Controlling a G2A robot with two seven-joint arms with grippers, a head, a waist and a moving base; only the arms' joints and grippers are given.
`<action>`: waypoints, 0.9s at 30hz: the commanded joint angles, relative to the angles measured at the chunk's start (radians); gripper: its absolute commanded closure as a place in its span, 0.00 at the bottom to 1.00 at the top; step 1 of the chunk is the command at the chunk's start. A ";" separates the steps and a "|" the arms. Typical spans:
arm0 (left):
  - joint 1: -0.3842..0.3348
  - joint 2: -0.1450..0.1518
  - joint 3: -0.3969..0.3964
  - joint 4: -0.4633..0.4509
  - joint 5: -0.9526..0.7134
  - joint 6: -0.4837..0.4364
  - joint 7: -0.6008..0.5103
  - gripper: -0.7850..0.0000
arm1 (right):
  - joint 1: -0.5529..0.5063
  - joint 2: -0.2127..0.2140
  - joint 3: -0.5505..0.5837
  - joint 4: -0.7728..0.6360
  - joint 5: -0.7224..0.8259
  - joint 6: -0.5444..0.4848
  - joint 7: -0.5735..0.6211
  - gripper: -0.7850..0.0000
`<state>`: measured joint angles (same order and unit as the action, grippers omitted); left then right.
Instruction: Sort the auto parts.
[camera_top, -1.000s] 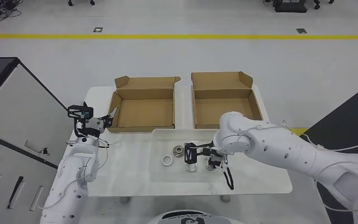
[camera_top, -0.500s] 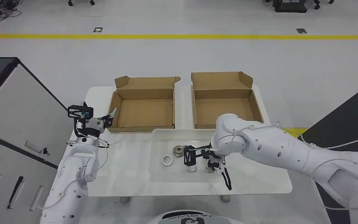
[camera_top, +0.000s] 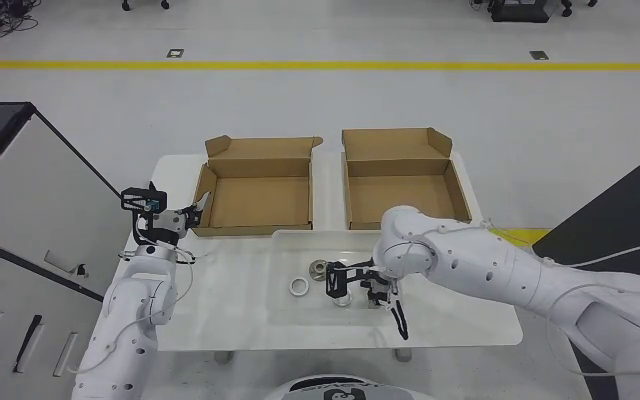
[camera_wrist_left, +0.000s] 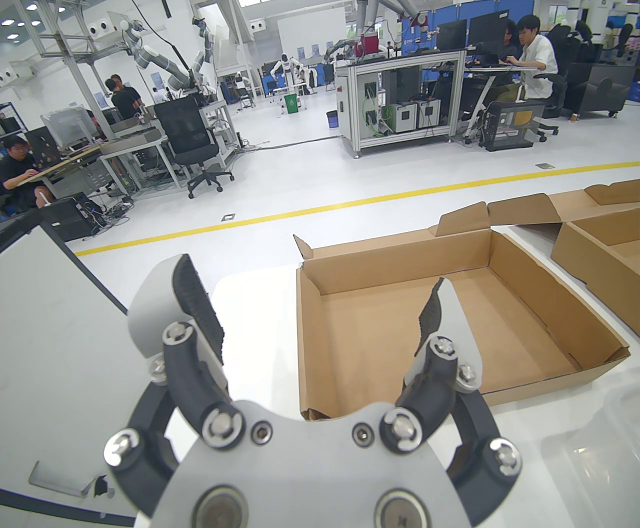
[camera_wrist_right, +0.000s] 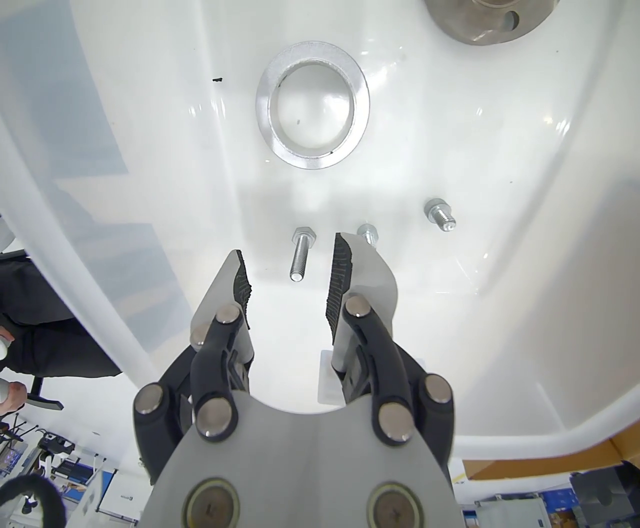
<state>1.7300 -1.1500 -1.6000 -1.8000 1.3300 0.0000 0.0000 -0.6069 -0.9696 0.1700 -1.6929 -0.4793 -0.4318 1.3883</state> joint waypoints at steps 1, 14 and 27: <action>0.000 0.000 0.000 0.000 0.000 0.000 0.000 0.00 | -0.002 -0.003 0.000 0.004 -0.006 0.005 0.005 0.53; 0.000 0.000 0.000 0.000 0.000 0.000 0.000 0.00 | -0.019 -0.025 0.000 0.040 -0.027 0.010 0.010 0.79; 0.000 0.000 0.000 0.000 0.000 0.000 0.000 0.00 | 0.060 0.005 0.098 -0.034 0.130 0.035 0.035 1.00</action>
<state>1.7300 -1.1500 -1.6000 -1.8000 1.3300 0.0000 0.0000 -0.5531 -0.9734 0.2486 -1.7096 -0.3722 -0.4007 1.4193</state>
